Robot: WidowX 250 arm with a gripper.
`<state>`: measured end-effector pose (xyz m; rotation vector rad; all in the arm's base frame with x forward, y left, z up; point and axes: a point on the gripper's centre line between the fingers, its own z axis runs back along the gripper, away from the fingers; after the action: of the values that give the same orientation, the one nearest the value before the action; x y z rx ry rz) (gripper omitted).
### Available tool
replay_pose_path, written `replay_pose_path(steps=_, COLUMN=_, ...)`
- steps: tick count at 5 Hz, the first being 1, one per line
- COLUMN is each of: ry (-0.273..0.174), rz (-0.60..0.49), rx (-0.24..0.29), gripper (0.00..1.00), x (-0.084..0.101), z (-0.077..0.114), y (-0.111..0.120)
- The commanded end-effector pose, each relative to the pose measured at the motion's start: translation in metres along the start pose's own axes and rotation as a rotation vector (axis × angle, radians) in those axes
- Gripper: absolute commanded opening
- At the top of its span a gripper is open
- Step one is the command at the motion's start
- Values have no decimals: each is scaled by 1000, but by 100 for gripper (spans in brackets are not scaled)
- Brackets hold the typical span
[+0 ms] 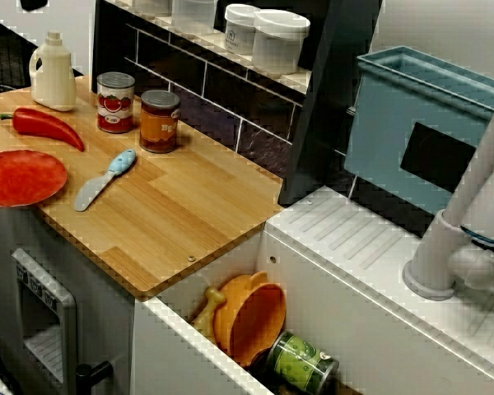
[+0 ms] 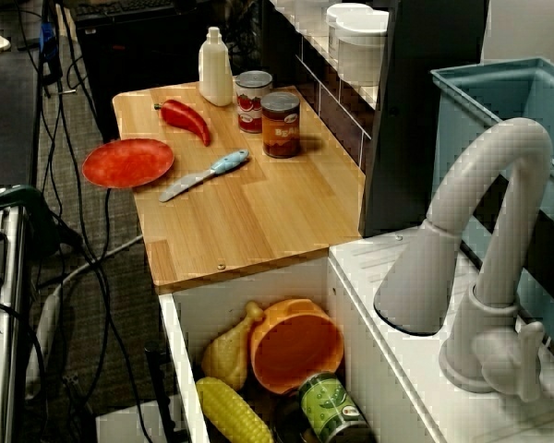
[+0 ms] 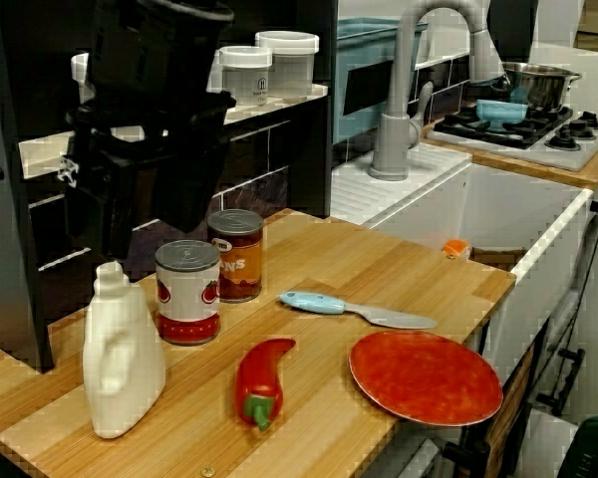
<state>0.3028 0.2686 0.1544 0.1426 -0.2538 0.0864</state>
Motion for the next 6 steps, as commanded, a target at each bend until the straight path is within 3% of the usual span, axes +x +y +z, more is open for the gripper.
replay_pose_path(steps=1, ry=-38, rz=28, rx=49, gripper=100, x=10, z=21, y=-7)
replay_pose_path(steps=6, ry=5, rz=111, rx=80, gripper=100, x=39, z=2, y=-7)
